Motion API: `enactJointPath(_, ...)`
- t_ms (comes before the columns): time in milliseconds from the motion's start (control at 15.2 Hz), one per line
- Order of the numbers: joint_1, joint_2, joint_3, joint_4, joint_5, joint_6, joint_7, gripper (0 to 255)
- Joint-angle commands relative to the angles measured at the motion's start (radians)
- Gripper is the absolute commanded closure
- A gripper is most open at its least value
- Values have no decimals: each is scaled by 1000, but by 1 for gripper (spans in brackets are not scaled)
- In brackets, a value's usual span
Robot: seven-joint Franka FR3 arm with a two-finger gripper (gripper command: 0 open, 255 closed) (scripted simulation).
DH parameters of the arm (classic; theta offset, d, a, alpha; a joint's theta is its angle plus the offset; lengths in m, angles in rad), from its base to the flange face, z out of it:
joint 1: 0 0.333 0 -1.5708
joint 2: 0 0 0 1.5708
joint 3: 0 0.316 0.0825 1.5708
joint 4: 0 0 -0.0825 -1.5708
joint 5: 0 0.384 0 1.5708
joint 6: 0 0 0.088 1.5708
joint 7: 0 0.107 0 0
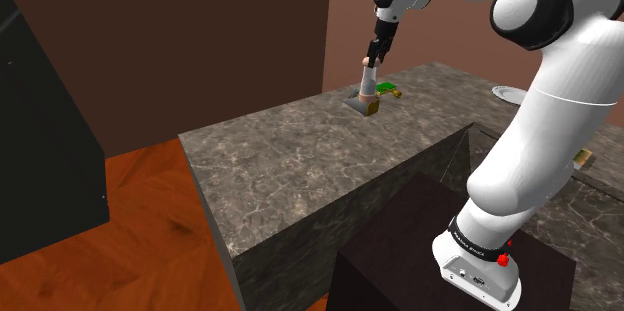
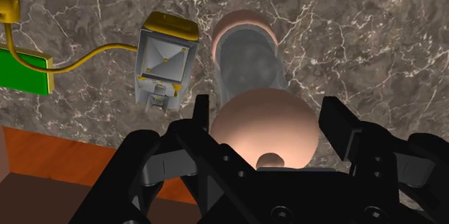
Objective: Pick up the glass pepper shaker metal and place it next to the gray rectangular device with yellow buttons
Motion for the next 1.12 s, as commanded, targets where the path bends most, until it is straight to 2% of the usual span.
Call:
enactJointPath(0,0,4,0,-21,1,25,-2,255)
enactJointPath(1056,0,54,3,-176,19,228,-22,255)
